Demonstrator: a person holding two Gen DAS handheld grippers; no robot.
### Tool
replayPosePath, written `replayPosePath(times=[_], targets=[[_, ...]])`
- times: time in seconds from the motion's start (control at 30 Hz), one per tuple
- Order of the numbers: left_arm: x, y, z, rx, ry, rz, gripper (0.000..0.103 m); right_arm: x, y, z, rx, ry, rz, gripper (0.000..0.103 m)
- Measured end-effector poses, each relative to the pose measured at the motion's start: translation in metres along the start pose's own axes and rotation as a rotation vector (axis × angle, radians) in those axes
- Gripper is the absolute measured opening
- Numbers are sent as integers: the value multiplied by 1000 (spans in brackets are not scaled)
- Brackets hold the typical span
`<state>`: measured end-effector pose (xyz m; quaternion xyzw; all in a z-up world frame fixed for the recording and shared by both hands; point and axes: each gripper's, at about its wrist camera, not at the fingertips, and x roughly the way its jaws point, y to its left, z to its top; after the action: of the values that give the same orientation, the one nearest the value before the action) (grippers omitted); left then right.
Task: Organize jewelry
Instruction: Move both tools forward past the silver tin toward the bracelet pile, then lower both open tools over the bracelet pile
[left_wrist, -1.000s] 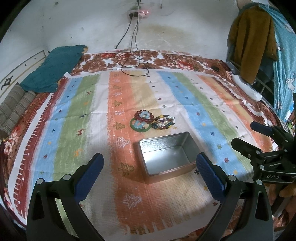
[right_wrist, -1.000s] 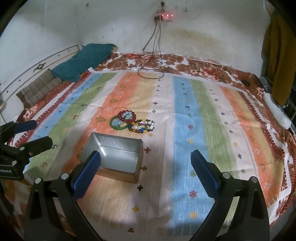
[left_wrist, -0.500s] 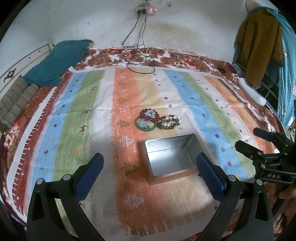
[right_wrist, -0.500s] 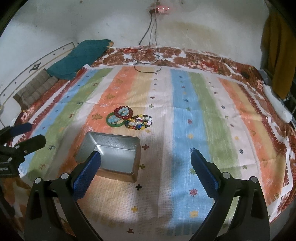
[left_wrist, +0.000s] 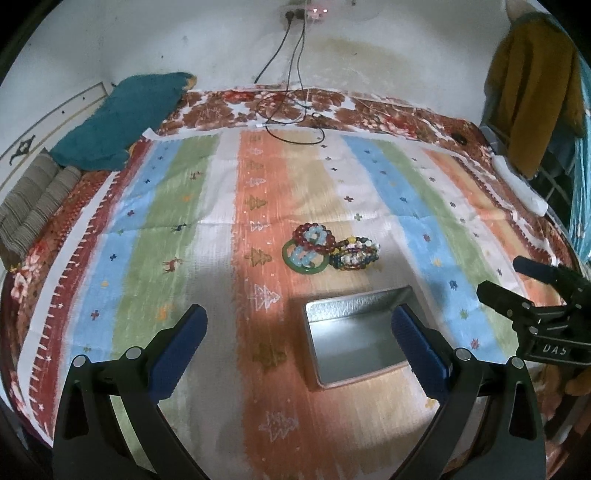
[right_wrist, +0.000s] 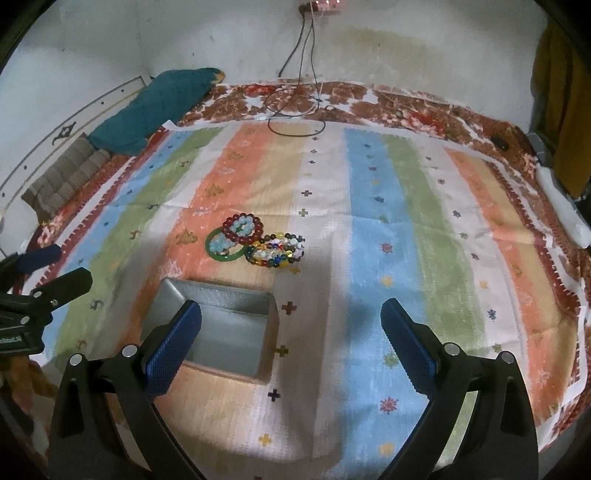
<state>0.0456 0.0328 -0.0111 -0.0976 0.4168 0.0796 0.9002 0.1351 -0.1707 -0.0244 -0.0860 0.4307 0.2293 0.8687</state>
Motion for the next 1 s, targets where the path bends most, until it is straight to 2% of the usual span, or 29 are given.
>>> replayPosePath(times=[0.43,1.0], targets=[[39,7,35,-46,61,18,97,28,-4,22,25,56,16,99],[84,3,65,-11,98,79,97,70,6,36,18,146,12,99]])
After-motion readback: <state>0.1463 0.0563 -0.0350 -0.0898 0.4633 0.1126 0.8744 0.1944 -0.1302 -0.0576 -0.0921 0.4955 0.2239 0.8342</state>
